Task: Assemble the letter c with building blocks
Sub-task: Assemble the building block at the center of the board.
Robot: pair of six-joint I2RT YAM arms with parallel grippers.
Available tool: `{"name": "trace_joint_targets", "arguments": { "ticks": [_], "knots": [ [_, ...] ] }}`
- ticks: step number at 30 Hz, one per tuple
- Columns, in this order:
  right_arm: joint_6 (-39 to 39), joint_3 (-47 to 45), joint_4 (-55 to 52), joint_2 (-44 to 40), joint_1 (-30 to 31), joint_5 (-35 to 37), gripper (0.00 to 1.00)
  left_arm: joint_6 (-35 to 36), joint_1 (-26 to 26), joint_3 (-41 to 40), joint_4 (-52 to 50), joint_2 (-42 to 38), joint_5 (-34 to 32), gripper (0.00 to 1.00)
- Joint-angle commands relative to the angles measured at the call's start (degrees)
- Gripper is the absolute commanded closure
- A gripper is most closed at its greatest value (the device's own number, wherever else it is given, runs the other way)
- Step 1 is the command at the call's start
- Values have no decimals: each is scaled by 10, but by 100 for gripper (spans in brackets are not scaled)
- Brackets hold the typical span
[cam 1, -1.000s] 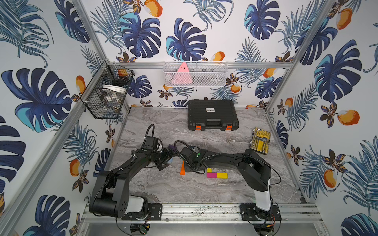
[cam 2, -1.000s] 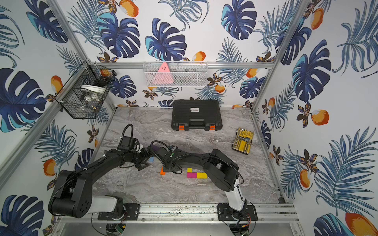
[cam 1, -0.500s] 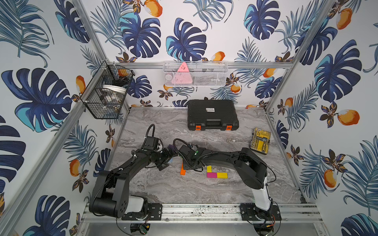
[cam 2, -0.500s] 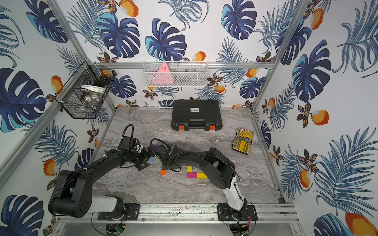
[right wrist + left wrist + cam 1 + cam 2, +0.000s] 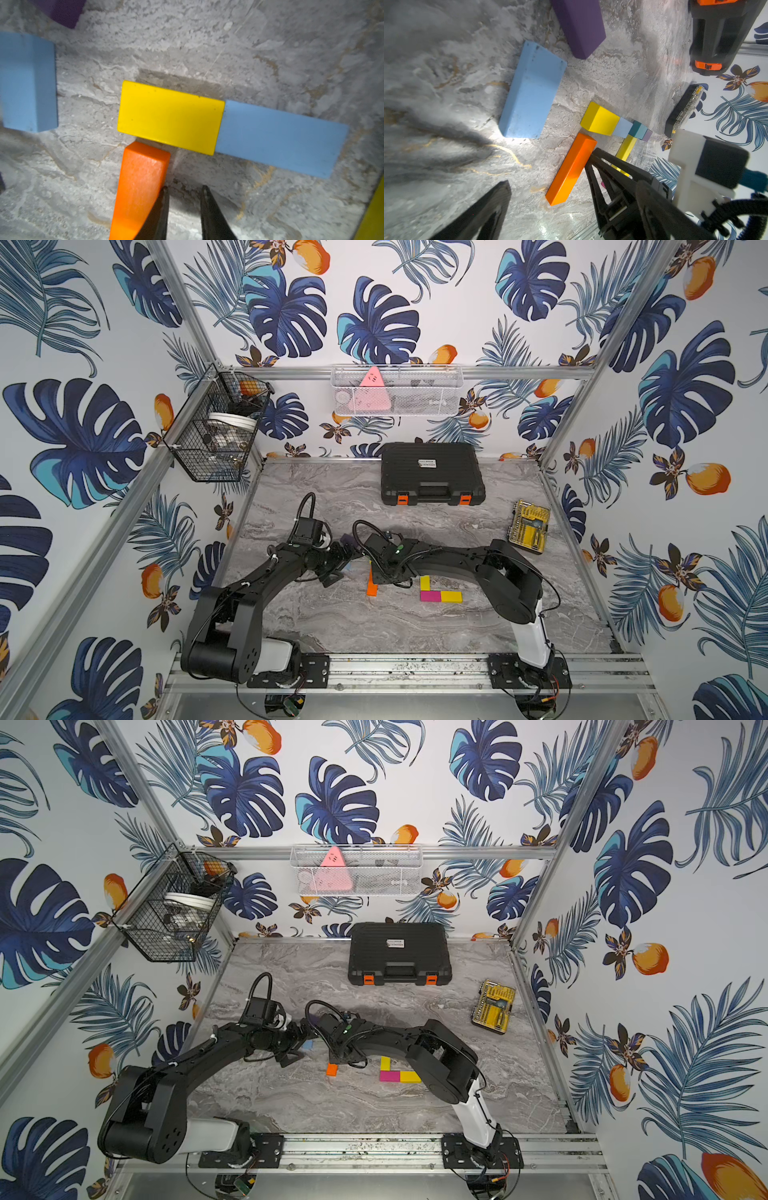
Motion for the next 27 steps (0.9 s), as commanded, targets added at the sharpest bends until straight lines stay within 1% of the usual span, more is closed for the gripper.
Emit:
{"name": "trace_joint_targets", "arguments": {
  "ticks": [1,5,6,8,10,12,14,17,21,27],
  "knots": [
    [0,-2,-2,-6,0,-9,71,-4,-1,2,2,-2,-4,1],
    [-6,-24,5,-54,1,-10,69,-4,-1,5,2,-1,-4,1],
    [-9,-32,5,-68,3,-11,66,-4,-1,7,1,-1,-3,1],
    [-18,-47,3,-90,8,-14,57,-4,0,9,2,0,-3,1],
    [-29,-61,-2,-106,17,-15,44,-5,-1,11,3,1,-3,1],
    [-38,-70,-9,-112,27,-18,35,-6,-1,14,6,4,-4,1],
    [-48,-73,-17,-111,40,-10,31,-8,0,16,9,8,-2,1],
    [-63,-72,-25,-102,64,7,27,-9,-1,20,9,10,-2,1],
    [-79,-60,-37,-80,91,29,26,-8,-1,26,5,10,-4,1],
    [-80,-57,-40,-62,102,40,26,-10,-1,30,4,10,-4,1]
  ]
}}
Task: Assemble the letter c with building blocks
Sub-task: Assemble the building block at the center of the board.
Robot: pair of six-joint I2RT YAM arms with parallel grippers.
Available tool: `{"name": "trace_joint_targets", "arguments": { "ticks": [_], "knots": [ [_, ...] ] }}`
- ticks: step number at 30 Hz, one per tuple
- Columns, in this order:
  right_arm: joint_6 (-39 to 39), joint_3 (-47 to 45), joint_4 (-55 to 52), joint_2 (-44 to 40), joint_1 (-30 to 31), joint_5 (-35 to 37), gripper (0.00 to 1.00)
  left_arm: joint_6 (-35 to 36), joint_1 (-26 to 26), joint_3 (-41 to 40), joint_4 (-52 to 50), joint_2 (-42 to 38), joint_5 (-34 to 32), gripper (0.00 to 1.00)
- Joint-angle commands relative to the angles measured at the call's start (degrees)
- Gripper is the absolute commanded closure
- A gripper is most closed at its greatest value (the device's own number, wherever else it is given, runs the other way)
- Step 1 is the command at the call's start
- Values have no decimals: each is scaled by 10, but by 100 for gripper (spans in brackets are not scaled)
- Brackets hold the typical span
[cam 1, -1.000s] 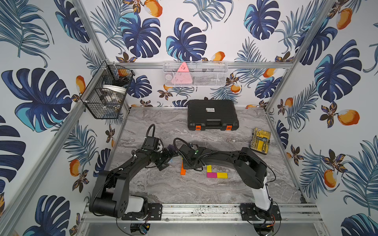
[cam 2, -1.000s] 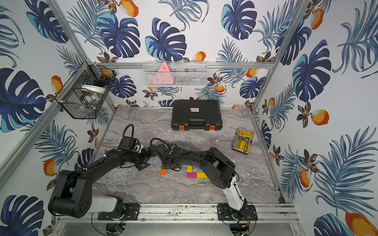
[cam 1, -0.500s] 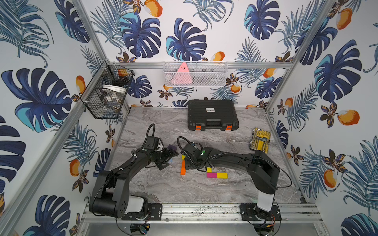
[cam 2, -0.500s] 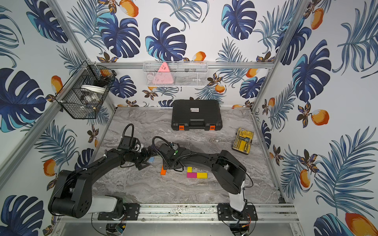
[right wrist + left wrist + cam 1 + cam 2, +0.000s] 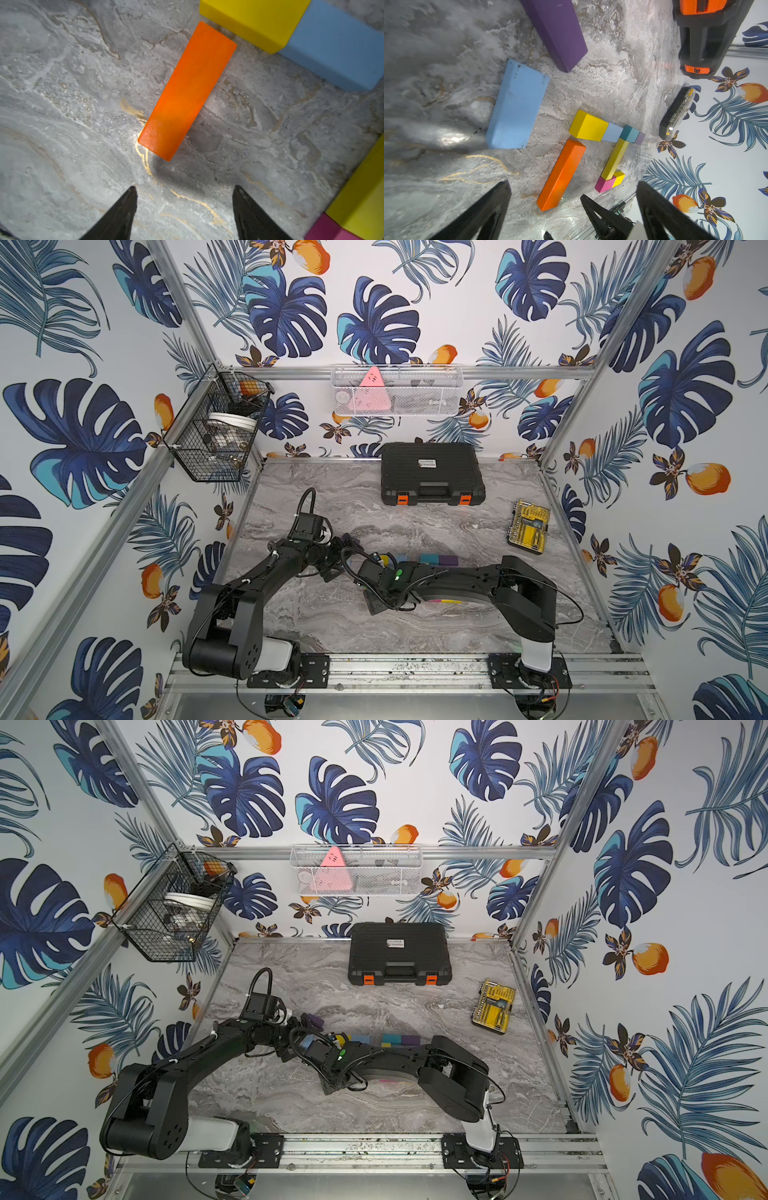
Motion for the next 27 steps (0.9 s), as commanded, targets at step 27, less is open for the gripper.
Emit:
{"name": "trace_joint_targets", "arguments": {
  "ticks": [27],
  "knots": [
    [3,6,-2,23,-21,20,30,-9,-1,-2,11,6,-1,1]
  ]
}}
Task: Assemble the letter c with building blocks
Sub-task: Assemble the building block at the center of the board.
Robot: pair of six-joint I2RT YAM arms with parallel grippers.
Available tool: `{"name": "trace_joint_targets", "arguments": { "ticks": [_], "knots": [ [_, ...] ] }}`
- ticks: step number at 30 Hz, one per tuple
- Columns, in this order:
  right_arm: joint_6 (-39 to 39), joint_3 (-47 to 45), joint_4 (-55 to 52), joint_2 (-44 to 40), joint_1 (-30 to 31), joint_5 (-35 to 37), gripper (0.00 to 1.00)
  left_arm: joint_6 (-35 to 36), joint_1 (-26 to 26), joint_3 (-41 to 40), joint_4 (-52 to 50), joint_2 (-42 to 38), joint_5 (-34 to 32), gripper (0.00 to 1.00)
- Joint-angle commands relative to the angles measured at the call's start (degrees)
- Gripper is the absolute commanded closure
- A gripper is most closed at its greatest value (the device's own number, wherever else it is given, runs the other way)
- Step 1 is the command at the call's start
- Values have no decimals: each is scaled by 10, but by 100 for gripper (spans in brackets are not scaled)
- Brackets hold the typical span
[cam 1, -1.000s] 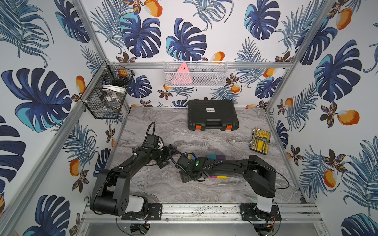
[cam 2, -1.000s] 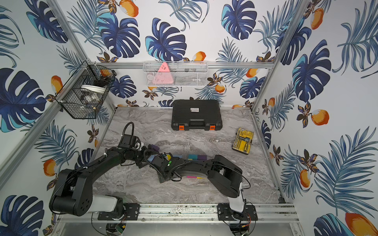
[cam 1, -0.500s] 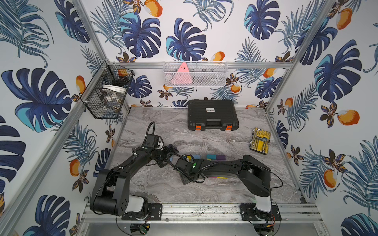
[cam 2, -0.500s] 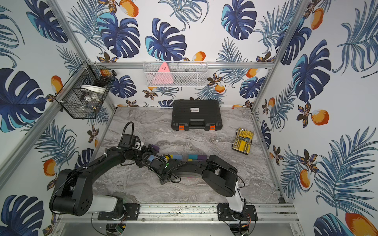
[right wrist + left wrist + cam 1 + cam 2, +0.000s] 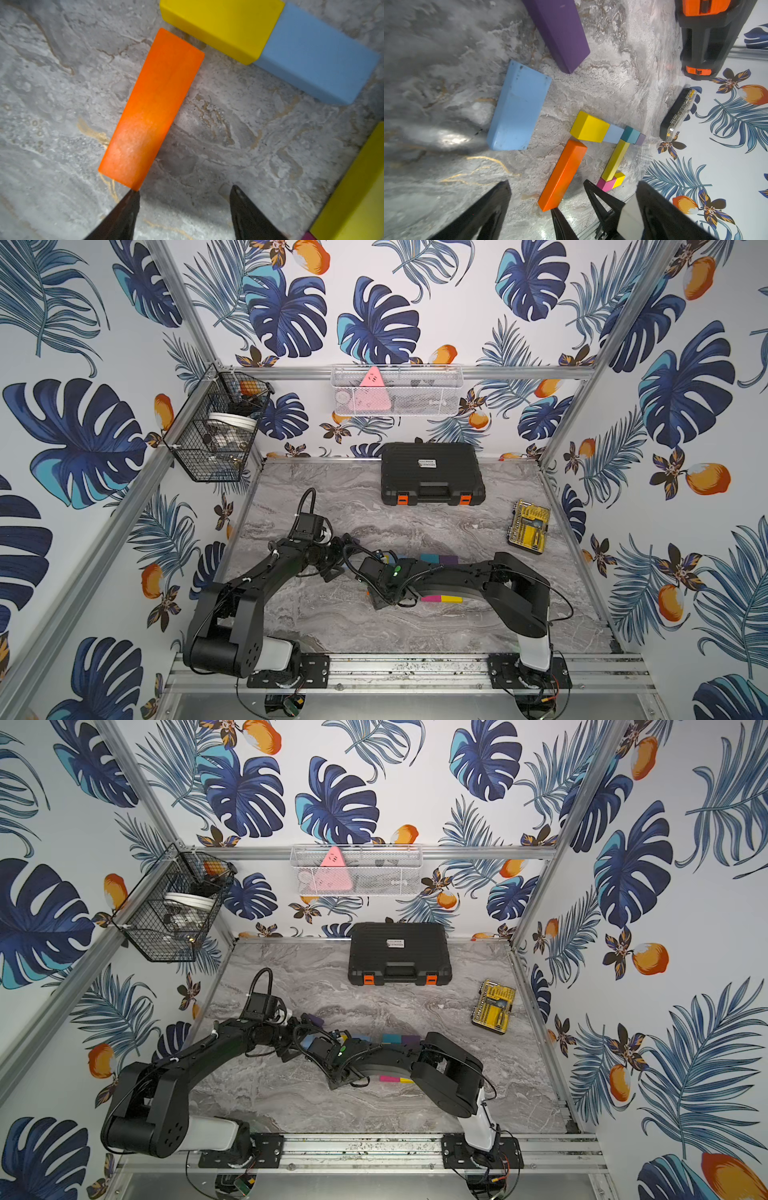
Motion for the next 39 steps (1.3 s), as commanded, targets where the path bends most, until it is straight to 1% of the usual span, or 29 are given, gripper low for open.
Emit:
{"name": "trace_joint_targets", "arguments": {
  "ticks": [1,13,19,22,25,27,29,31,33,35,39],
  "knots": [
    [6,2,-1,1,-2,2,30,-3,0,-1,10,1,-1,1],
    [10,-3,3,-4,-9,-1,30,-4,-1,-1,10,2,-1,1],
    [16,-15,6,-37,-8,-19,30,10,-1,7,-9,-4,-14,1],
    [23,-23,1,-66,-9,-21,29,47,-1,28,-50,-13,-51,1],
    [40,-37,2,-96,-11,-23,29,102,-1,60,-102,-16,-106,1],
    [50,-43,0,-114,-15,-21,28,140,-1,81,-135,-10,-148,1],
    [56,-50,0,-128,-22,-21,27,167,-3,98,-156,0,-177,1],
    [58,-61,6,-142,-33,-27,26,192,-9,115,-175,15,-202,4],
    [58,-77,17,-157,-50,-42,24,219,-24,135,-195,31,-230,7],
    [58,-101,41,-177,-71,-64,22,241,-47,161,-221,51,-272,10],
    [63,-156,87,-203,-108,-108,20,273,-87,200,-269,78,-351,12]
  ]
}}
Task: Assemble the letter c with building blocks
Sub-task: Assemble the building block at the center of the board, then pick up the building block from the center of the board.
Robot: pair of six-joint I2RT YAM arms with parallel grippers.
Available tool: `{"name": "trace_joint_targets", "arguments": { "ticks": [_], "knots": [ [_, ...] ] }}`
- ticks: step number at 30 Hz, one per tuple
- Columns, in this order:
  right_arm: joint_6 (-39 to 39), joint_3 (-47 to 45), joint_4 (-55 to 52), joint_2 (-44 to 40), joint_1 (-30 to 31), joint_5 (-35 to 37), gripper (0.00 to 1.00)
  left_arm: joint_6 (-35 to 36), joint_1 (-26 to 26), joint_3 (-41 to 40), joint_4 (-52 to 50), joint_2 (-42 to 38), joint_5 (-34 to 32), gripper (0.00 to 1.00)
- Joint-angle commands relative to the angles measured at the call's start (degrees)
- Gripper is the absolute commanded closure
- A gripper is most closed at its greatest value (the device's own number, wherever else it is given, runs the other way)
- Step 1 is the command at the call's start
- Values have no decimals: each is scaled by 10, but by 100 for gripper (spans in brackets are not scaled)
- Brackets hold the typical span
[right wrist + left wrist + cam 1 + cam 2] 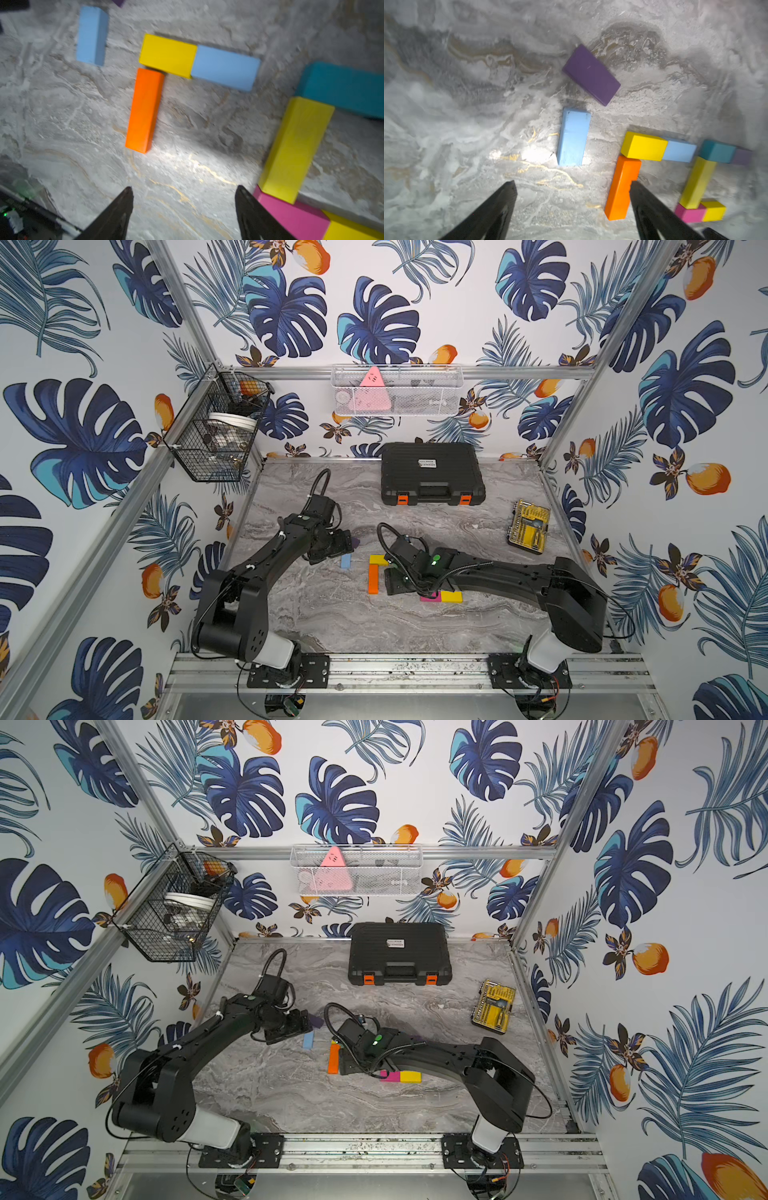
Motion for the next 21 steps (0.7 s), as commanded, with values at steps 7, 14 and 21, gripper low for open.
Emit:
{"name": "trace_joint_targets", "arguments": {
  "ticks": [7,14,21],
  "knots": [
    [22,-60,76,-37,-40,-56,16,60,-62,57,-75,74,-116,19],
    [10,-69,77,-63,-41,-56,16,49,-76,61,-53,118,-123,25],
    [-6,-74,84,-102,-45,-48,16,32,-76,56,-27,151,-121,31]
  ]
}}
